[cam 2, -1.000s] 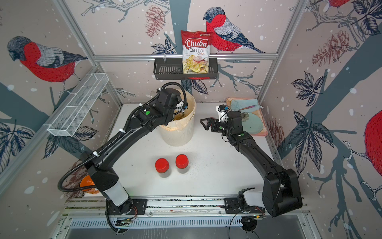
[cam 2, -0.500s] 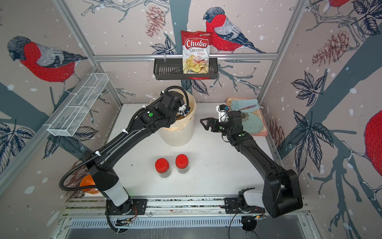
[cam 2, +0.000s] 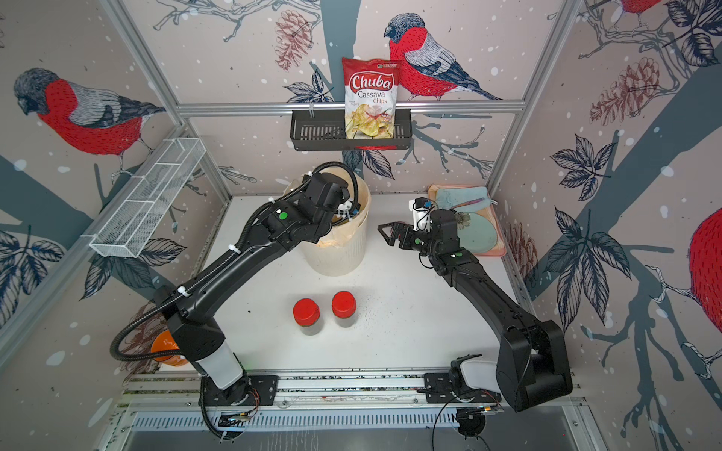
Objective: Empty moldy tea leaves from jars
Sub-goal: Pour the moldy tea leaves from the jar into the trash bin.
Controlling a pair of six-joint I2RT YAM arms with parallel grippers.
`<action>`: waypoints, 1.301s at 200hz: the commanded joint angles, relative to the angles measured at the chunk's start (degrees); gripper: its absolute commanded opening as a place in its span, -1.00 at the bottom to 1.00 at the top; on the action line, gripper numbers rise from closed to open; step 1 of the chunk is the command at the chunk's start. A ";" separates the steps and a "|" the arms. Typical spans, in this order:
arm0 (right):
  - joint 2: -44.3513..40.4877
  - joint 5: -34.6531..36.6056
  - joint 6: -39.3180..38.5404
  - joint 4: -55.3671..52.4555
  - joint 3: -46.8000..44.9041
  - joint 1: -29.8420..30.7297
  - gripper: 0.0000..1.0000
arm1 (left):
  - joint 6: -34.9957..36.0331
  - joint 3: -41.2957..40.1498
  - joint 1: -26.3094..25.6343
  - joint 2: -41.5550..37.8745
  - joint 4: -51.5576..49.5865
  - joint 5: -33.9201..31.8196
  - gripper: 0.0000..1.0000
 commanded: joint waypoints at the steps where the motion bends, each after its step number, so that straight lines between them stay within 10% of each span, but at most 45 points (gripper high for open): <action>1: -0.26 -0.79 -0.12 1.95 0.00 0.04 0.99 | 0.33 0.48 0.44 -0.26 0.04 -0.52 -0.06; 260: -0.14 -0.87 -0.29 2.00 -0.19 0.68 0.99 | -5.55 1.53 1.54 3.56 -6.33 4.32 -0.08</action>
